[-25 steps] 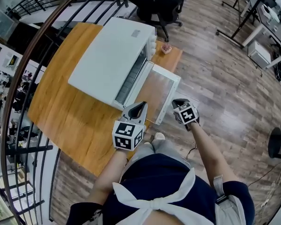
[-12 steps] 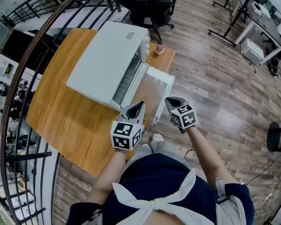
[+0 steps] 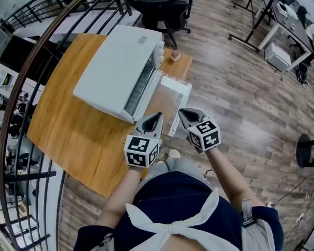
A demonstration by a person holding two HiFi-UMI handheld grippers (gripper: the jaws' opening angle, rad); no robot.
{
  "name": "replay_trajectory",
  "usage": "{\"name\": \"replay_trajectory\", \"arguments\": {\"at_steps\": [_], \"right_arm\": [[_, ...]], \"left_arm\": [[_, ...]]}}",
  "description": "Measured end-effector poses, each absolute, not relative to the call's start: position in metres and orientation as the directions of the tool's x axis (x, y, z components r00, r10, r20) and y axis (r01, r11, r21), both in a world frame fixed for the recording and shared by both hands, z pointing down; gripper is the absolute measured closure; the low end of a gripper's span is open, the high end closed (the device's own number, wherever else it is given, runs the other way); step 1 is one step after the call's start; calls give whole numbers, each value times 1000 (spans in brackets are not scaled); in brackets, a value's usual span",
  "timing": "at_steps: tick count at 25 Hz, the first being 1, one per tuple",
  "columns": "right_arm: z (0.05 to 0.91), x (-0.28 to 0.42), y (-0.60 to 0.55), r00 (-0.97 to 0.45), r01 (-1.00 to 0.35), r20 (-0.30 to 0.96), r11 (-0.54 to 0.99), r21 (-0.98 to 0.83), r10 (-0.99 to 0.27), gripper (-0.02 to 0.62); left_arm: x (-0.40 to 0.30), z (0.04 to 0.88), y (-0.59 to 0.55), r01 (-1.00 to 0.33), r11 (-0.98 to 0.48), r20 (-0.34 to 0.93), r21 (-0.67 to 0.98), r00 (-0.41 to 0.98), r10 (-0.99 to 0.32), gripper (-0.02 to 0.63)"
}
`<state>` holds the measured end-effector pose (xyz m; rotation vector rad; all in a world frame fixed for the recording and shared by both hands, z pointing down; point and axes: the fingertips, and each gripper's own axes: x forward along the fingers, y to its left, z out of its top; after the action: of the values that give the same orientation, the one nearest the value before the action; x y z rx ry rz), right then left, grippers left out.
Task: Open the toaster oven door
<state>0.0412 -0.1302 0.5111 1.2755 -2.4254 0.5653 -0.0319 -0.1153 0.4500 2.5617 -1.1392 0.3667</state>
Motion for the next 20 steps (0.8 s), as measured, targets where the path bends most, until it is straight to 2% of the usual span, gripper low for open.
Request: {"name": "replay_trajectory", "arguments": {"at_steps": [8, 20], "right_arm": [[481, 28, -116, -576, -815, 396, 542, -206, -715, 592], [472, 22, -106, -599, -795, 385, 577, -186, -702, 592]], "left_arm": [[-31, 444, -113, -758, -630, 331, 169, 646, -688, 581], [-21, 445, -106, -745, -647, 336, 164, 659, -673, 581]]}}
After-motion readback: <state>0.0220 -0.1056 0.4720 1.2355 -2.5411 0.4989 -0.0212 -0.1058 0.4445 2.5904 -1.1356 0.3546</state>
